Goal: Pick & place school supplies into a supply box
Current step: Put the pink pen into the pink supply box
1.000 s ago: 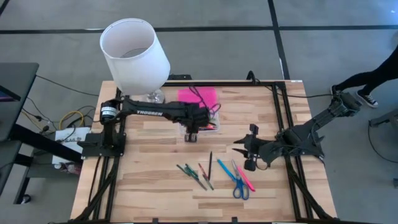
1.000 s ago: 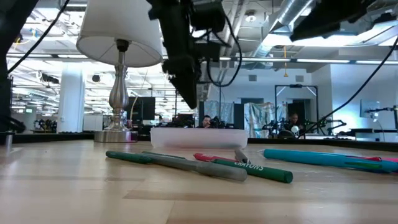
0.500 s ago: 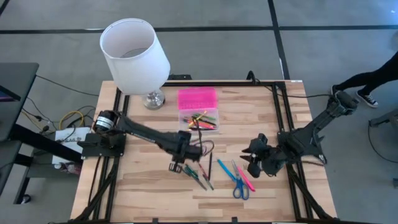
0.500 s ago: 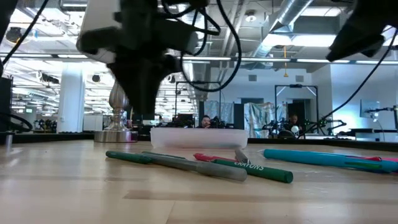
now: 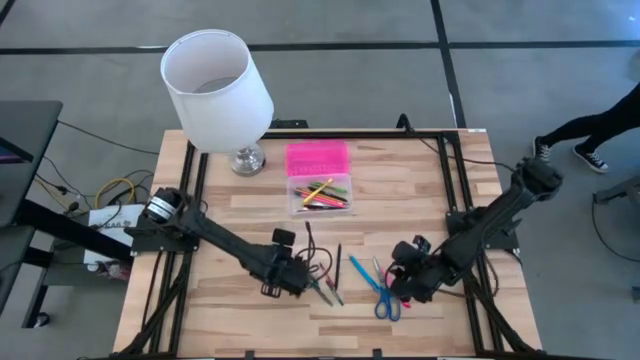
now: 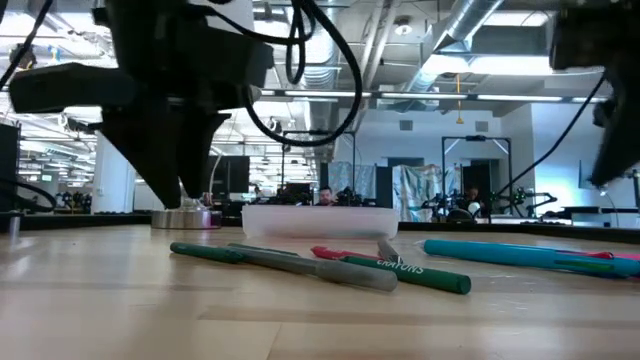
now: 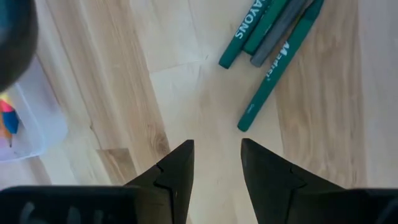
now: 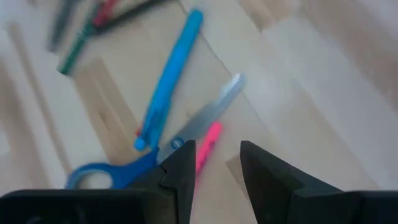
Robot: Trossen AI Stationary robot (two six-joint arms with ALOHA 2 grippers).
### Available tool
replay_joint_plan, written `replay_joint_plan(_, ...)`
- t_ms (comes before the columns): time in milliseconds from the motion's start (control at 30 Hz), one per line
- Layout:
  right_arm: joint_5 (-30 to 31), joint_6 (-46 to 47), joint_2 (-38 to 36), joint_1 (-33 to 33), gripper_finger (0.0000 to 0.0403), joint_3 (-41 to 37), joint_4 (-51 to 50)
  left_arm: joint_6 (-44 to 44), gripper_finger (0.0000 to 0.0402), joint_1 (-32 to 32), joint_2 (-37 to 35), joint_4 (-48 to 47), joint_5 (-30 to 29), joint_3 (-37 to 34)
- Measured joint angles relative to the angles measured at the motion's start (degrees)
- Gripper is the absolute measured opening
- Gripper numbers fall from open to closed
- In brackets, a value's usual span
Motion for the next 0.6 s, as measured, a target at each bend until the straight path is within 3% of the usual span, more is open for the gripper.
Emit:
replay_joint_plan(267,-4.8,5.7,5.7,0.0,0.0118,0.3,0.0,-3.0,0.0128,-3.3,0.0,0.6,-5.5,-0.1)
replay_joint_plan(600,-6.9,5.3,7.1,0.8,0.0118,0.3,3.6,-4.9,0.0128,-3.6,0.0,0.6,-6.0,-0.1)
